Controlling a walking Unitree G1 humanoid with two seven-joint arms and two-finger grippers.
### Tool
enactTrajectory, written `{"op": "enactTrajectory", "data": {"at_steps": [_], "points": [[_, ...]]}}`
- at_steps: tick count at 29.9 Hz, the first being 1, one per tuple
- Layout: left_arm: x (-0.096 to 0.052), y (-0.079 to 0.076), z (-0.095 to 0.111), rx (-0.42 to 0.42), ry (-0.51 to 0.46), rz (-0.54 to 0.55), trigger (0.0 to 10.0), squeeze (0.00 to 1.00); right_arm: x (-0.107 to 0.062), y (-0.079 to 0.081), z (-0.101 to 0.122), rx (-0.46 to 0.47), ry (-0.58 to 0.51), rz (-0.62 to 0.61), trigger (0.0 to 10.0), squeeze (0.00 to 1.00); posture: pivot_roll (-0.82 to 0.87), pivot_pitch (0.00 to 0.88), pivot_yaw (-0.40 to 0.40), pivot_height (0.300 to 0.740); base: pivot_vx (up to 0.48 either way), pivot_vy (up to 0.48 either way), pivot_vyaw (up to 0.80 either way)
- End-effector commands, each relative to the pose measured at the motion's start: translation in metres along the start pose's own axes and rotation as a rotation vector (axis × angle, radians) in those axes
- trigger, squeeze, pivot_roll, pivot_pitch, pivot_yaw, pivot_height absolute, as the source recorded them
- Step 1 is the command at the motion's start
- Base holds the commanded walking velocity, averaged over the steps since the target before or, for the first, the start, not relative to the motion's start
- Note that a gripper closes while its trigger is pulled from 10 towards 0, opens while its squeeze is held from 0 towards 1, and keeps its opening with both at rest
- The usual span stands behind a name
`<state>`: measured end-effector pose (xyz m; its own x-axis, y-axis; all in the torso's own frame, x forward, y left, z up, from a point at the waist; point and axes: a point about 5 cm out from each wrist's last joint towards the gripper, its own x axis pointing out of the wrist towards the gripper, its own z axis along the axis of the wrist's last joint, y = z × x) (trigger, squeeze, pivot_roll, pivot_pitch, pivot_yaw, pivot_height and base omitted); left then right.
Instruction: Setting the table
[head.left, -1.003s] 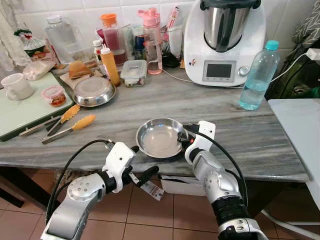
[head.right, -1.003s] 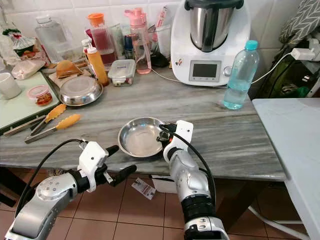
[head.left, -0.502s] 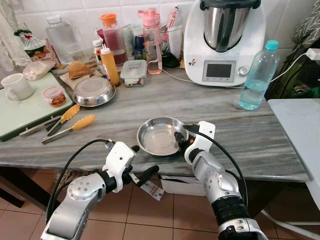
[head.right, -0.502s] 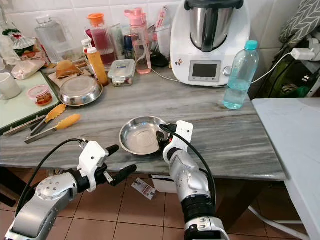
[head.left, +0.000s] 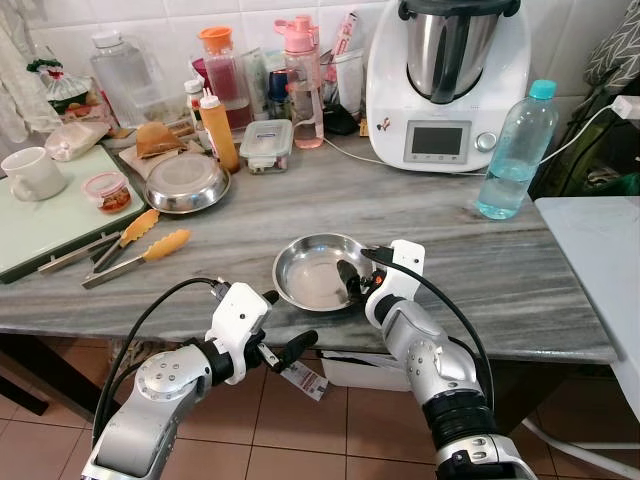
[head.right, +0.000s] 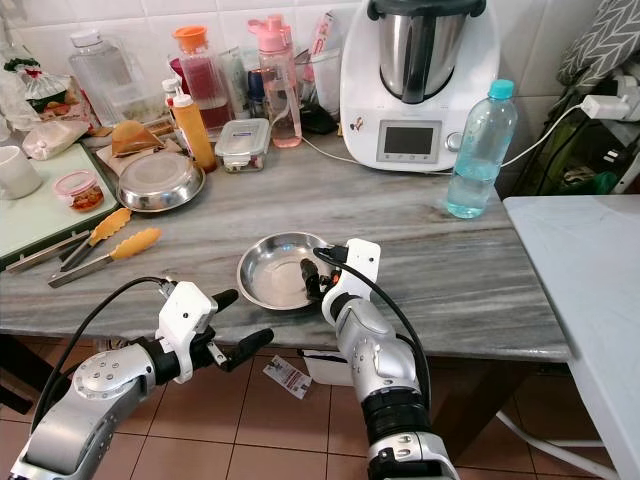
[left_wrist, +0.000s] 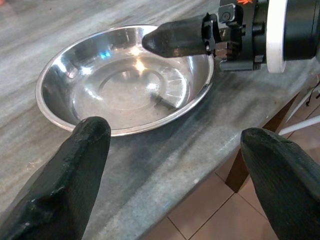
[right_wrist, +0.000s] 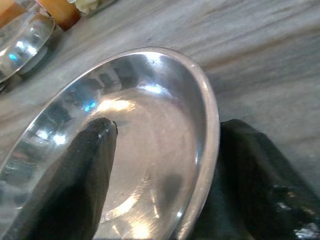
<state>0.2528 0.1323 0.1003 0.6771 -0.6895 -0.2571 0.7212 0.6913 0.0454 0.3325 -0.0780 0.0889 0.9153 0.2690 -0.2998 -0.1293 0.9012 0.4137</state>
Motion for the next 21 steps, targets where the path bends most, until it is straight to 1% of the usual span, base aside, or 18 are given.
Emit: {"op": "enactTrajectory", "data": {"at_steps": [1,4,5,8,10,11,12,13,14,17,18,20,21], "points": [[0.000,0.003,0.000,0.015,0.015,-0.001,10.0,0.00,-0.003,-0.001,0.011,-0.032,-0.050,-0.019,10.0,1.00,0.00,0.000,0.098,0.740,0.000,0.000,0.00],[0.001,0.003,0.000,0.016,0.016,-0.002,10.0,0.00,-0.004,-0.002,0.014,-0.034,-0.064,-0.026,10.0,1.00,0.00,0.000,0.099,0.740,0.000,0.000,0.00],[0.001,0.003,0.000,0.013,0.016,-0.001,10.0,0.00,-0.006,-0.002,0.021,-0.047,-0.106,-0.026,10.0,1.00,0.00,0.000,0.100,0.740,0.000,0.000,0.00],[0.002,0.003,-0.001,0.011,0.017,-0.001,10.0,0.00,-0.009,0.003,0.025,-0.037,-0.137,-0.008,10.0,1.00,0.00,0.000,0.101,0.740,0.000,0.000,0.00],[0.001,0.002,-0.001,0.009,0.018,-0.002,10.0,0.00,-0.011,0.004,0.027,-0.074,-0.155,-0.007,10.0,1.00,0.00,0.000,0.101,0.740,0.000,0.000,0.00],[0.001,0.003,-0.001,0.010,0.019,-0.002,10.0,0.00,-0.015,0.006,0.030,-0.105,-0.180,-0.005,10.0,1.00,0.00,0.000,0.101,0.740,0.000,0.000,0.00],[0.001,0.003,-0.001,0.011,0.019,-0.002,10.0,0.00,-0.016,0.007,0.031,-0.110,-0.187,-0.003,10.0,1.00,0.00,0.000,0.101,0.740,0.000,0.000,0.00],[0.001,0.004,0.000,0.014,0.018,0.001,10.0,0.00,-0.021,0.007,0.035,-0.154,-0.217,0.004,10.0,1.00,0.00,0.000,0.100,0.740,0.000,0.000,0.00],[0.001,0.005,0.000,0.014,0.017,0.003,10.0,0.00,-0.023,0.008,0.036,-0.176,-0.233,0.007,10.0,1.00,0.00,0.000,0.101,0.740,0.000,0.000,0.00],[0.001,0.008,0.001,0.014,0.010,0.014,10.0,0.00,-0.037,0.009,0.044,-0.331,-0.320,0.018,10.0,1.00,0.00,0.000,0.099,0.740,0.000,0.000,0.00],[0.002,0.011,0.003,0.011,0.001,0.026,10.0,0.00,-0.045,0.009,0.046,-0.388,-0.347,0.010,10.0,1.00,0.00,0.000,0.098,0.740,0.000,0.000,0.00],[0.003,0.013,0.005,0.006,-0.008,0.039,10.0,0.00,-0.051,0.006,0.047,-0.423,-0.365,-0.001,10.0,1.00,-0.01,0.000,0.095,0.740,0.000,0.000,0.00],[0.004,0.015,0.007,-0.001,-0.017,0.051,10.0,0.00,-0.057,0.003,0.047,-0.450,-0.382,-0.011,10.0,1.00,-0.01,0.000,0.095,0.740,0.000,0.000,0.00]]}}
